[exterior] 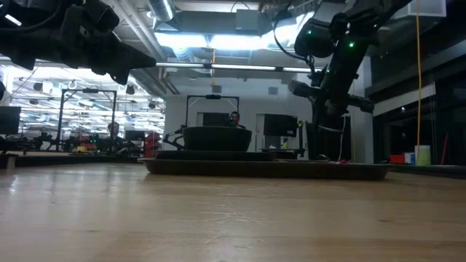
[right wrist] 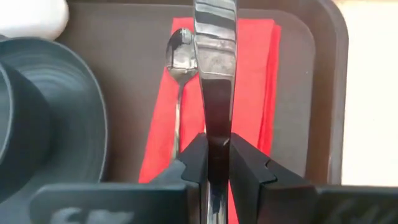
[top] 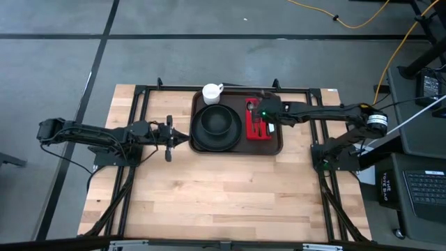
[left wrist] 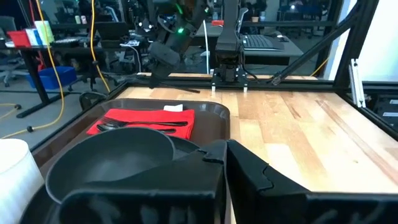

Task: Set up tray
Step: Put the black knife on the red napkin to the right of the black fork

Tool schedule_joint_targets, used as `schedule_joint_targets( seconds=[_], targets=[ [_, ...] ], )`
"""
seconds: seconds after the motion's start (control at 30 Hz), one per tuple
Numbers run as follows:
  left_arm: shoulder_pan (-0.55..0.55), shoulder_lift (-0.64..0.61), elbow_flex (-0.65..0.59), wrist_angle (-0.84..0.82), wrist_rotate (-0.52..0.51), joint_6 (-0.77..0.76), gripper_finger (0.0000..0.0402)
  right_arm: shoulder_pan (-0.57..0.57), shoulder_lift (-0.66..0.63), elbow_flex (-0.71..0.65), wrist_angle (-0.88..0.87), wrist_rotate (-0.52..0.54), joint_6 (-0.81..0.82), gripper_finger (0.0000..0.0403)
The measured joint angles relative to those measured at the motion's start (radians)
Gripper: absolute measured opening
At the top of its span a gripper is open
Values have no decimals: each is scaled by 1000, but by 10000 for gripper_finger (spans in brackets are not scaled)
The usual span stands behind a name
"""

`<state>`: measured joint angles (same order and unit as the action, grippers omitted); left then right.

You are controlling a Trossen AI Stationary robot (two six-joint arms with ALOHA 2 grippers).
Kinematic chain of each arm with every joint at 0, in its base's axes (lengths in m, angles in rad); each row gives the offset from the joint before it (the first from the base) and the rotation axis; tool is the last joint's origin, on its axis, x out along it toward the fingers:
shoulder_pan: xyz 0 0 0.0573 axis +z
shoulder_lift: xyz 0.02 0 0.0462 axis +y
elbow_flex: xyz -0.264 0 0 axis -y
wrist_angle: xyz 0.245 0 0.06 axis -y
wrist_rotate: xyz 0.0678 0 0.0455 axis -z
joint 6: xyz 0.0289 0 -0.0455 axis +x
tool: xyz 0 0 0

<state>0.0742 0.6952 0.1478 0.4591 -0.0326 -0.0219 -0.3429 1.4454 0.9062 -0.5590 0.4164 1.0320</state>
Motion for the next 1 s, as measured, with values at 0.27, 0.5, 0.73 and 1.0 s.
schedule_joint_targets(
  seconds=[0.27,0.5,0.73,1.0],
  targets=[
    [0,0,0,0,0,-1,3,-12,105,0,5,-7,21,50],
    [0,0,0,0,0,-1,4,-62,141,0,18,-49,36,50],
    [0,0,0,0,0,-1,3,-68,170,2,91,-41,27,50],
    [0,0,0,0,0,-1,4,-89,245,1,99,-37,33,51]
  ],
)
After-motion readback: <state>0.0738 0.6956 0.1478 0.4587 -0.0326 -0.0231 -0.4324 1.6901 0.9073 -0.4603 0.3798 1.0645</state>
